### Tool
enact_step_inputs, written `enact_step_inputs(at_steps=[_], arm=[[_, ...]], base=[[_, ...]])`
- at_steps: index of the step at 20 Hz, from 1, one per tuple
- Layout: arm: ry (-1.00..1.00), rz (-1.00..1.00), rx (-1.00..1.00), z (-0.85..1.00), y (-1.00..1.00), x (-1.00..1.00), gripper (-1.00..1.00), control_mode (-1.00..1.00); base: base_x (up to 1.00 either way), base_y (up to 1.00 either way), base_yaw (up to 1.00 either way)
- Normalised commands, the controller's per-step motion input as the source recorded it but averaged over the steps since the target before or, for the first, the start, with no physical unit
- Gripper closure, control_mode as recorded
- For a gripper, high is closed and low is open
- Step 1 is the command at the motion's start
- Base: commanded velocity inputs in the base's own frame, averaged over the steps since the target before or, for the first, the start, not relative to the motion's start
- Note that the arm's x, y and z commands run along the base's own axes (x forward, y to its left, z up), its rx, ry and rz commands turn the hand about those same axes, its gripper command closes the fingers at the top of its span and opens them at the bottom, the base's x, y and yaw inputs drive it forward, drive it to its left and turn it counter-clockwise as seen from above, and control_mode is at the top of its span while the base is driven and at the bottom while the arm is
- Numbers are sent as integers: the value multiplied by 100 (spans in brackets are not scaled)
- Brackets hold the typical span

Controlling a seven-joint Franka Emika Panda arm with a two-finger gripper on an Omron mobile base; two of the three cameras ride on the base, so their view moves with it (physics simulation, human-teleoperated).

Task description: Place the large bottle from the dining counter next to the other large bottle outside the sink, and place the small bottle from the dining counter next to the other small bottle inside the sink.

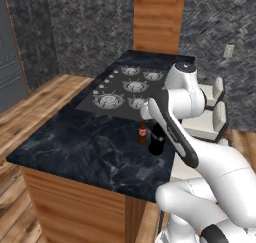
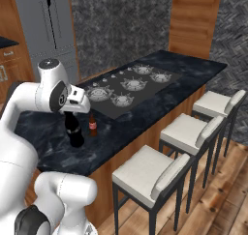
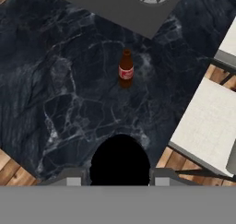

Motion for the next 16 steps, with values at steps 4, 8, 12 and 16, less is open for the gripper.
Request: enact_step_inputs(at_steps=[4,8,12,16], arm=[[0,0,0,0,0,0,100,-100],[0,0,0,0,0,0,100,100],[0,0,0,0,0,0,100,100],[0,0,0,0,0,0,100,100]], base=[[0,0,0],[0,0,0],[-36,8,0],[-93,26,2]])
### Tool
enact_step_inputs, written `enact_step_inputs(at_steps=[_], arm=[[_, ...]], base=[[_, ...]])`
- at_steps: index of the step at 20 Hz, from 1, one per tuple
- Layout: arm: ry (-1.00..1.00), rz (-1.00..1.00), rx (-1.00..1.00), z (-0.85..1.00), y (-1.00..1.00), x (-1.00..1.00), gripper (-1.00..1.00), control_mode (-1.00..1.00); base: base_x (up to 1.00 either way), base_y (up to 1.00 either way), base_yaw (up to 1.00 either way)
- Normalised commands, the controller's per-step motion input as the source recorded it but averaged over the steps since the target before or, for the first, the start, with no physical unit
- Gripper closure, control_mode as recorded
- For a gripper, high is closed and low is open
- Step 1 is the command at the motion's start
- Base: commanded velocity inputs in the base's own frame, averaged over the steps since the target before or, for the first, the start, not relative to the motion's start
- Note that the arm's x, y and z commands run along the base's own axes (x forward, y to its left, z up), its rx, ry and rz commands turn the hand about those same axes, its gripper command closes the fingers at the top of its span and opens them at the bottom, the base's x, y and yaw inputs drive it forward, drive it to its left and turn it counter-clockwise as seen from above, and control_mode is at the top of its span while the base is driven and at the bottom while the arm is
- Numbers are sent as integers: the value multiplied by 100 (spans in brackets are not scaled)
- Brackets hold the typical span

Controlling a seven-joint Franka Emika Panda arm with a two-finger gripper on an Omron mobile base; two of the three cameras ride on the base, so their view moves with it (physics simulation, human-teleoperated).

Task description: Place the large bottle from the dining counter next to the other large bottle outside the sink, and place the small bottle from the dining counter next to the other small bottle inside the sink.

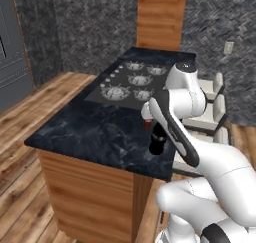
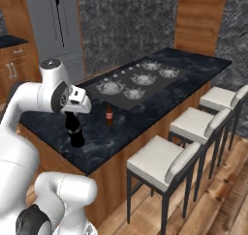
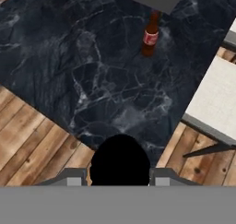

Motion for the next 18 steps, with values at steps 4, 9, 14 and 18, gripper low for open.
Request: enact_step_inputs(at_steps=[4,9,14,18], arm=[[0,0,0,0,0,0,100,100],[0,0,0,0,0,0,100,100],[0,0,0,0,0,0,100,100],[0,0,0,0,0,0,100,100]], base=[[-71,33,9],[-8,26,34],[0,8,65],[0,0,70]])
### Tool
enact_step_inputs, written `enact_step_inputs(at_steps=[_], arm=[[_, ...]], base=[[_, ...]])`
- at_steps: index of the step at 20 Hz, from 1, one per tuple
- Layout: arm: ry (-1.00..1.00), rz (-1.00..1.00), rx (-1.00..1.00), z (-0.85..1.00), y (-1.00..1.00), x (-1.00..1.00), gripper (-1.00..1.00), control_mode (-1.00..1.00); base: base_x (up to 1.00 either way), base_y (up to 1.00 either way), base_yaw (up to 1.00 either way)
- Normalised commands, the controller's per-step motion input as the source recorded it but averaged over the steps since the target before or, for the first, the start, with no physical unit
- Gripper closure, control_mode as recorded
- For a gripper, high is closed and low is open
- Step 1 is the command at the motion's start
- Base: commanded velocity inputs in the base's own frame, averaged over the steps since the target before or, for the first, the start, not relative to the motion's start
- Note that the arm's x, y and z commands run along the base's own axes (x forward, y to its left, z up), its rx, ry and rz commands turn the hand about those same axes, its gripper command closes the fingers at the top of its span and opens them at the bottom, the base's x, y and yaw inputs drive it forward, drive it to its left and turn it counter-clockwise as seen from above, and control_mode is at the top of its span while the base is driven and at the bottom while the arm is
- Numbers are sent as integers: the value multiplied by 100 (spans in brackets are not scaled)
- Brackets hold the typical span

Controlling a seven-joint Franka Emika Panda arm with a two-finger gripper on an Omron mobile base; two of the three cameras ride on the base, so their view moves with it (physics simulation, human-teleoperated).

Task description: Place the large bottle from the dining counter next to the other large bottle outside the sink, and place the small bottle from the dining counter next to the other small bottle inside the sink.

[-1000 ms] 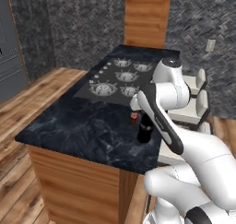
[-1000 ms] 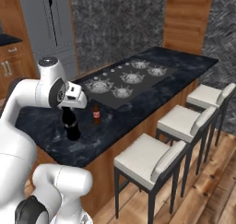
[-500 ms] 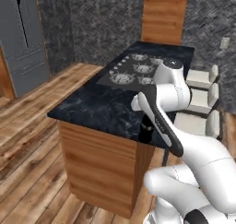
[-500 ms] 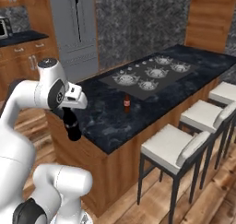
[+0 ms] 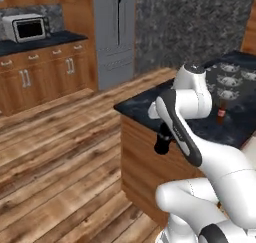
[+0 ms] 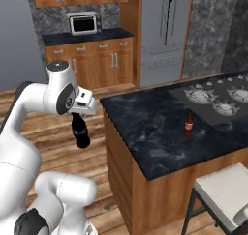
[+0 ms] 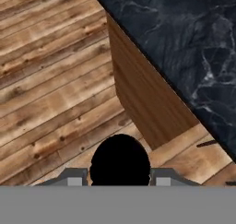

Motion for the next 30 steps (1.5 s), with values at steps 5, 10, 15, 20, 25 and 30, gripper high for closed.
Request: enact_step_inputs(at_steps=[5,10,15,20,25,30], arm=[[0,0,0,0,0,0,100,100],[0,0,0,0,0,0,100,100],[0,0,0,0,0,0,100,100],[0,0,0,0,0,0,100,100],[0,0,0,0,0,0,100,100],[0,0,0,0,0,0,100,100]], base=[[0,7,65],[20,2,54],[64,23,17],[90,48,0],[91,53,0],[77,49,0]])
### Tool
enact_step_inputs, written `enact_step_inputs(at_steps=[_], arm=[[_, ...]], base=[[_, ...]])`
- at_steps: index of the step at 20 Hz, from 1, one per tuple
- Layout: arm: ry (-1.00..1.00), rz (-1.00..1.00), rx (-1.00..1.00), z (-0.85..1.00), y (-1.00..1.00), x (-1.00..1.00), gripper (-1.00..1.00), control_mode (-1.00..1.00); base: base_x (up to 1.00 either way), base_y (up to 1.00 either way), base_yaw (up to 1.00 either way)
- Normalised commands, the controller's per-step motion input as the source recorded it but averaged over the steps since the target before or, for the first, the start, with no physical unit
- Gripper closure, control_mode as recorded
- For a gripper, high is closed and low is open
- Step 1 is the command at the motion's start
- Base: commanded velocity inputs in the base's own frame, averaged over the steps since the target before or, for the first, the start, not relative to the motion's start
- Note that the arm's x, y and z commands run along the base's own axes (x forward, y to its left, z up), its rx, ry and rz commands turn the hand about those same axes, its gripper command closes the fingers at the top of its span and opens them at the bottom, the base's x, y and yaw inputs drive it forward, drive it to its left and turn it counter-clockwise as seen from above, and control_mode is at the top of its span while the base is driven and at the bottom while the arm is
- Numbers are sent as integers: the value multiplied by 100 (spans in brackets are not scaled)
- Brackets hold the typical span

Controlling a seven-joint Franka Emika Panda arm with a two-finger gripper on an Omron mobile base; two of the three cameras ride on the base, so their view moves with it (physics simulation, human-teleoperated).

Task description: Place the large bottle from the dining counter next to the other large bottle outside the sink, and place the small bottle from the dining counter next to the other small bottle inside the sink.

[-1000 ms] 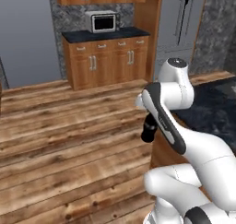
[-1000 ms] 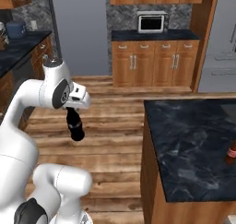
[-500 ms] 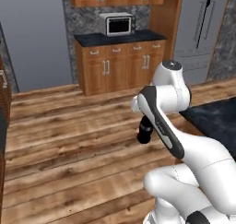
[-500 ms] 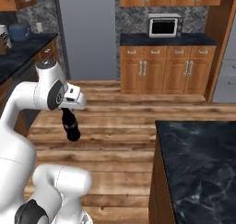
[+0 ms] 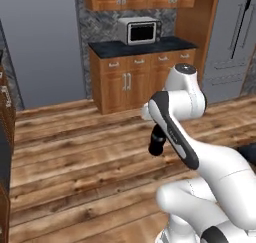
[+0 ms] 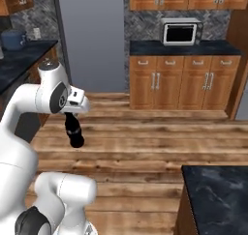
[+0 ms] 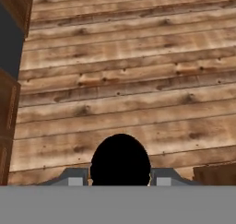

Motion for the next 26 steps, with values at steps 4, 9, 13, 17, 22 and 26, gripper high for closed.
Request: enact_step_inputs(at_steps=[4,9,13,17,22,26], arm=[[0,0,0,0,0,0,100,100],[0,0,0,0,0,0,100,100],[0,0,0,0,0,0,100,100],[0,0,0,0,0,0,100,100],[0,0,0,0,0,0,100,100],[0,0,0,0,0,0,100,100]], base=[[69,49,2],[71,47,5],[77,48,4],[75,47,4],[43,38,25],[12,5,58]])
